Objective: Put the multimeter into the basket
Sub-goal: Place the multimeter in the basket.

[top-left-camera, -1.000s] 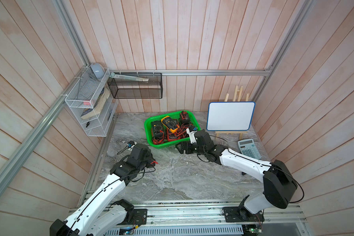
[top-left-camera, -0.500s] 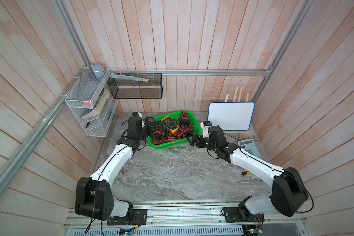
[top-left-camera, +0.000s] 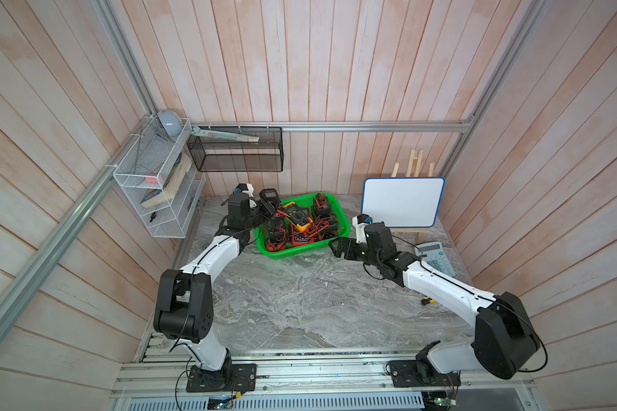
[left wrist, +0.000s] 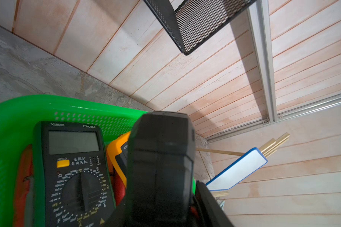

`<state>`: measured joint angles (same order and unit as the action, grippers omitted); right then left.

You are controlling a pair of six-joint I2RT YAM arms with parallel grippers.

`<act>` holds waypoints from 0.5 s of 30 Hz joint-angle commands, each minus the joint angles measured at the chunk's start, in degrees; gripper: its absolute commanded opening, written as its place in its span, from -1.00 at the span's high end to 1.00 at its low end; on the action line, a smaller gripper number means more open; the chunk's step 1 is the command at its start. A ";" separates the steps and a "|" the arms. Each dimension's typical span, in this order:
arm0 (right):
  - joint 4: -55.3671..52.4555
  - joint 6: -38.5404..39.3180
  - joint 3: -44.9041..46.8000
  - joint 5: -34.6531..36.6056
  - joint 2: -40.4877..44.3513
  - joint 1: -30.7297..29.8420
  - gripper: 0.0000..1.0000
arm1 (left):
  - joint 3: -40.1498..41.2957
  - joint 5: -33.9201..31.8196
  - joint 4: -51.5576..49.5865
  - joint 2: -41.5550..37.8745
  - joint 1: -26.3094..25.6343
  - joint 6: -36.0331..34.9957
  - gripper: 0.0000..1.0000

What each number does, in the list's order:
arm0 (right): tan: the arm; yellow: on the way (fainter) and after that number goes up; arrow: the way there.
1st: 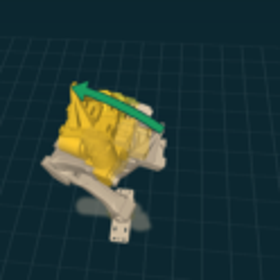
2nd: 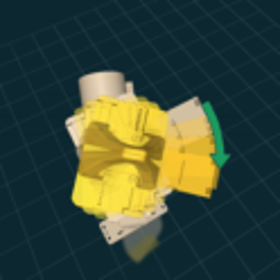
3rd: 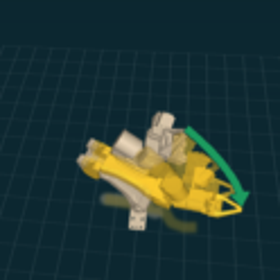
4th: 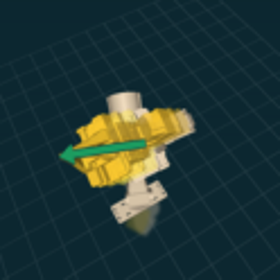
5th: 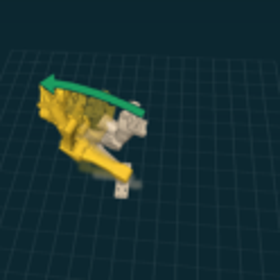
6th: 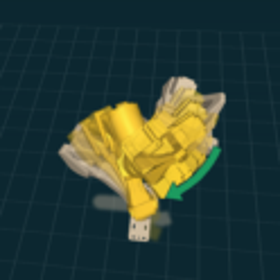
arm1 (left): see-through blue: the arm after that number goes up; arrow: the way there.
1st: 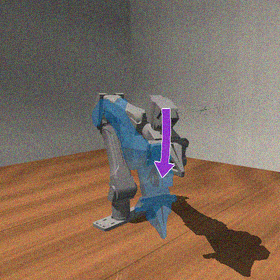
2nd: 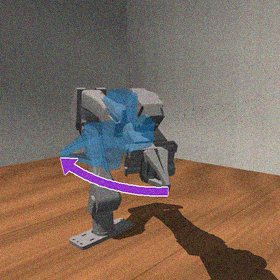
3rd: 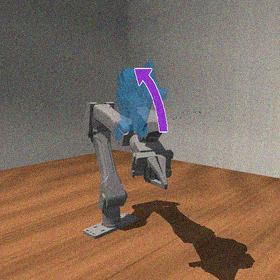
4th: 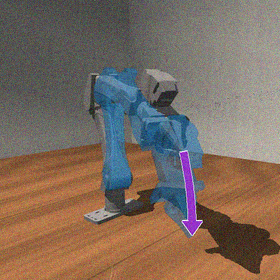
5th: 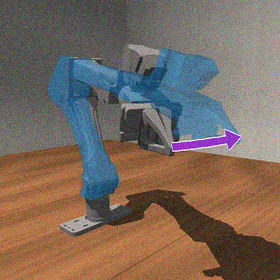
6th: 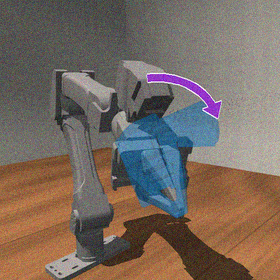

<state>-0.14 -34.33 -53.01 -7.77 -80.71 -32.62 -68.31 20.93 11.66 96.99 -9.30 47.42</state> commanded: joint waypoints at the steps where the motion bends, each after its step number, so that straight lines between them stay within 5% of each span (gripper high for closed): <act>1: 0.03 -0.20 1.15 0.30 1.73 0.72 -0.92 | 0.97 1.13 7.56 1.40 0.43 4.26 0.88; 15: 0.56 -0.35 2.49 -0.14 2.31 1.74 -0.92 | 3.87 1.47 7.10 5.30 0.51 7.70 0.79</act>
<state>0.01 -34.44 -51.27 -7.77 -79.48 -31.24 -64.73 21.39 17.89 101.08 -9.04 54.54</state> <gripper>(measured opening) 0.962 0.471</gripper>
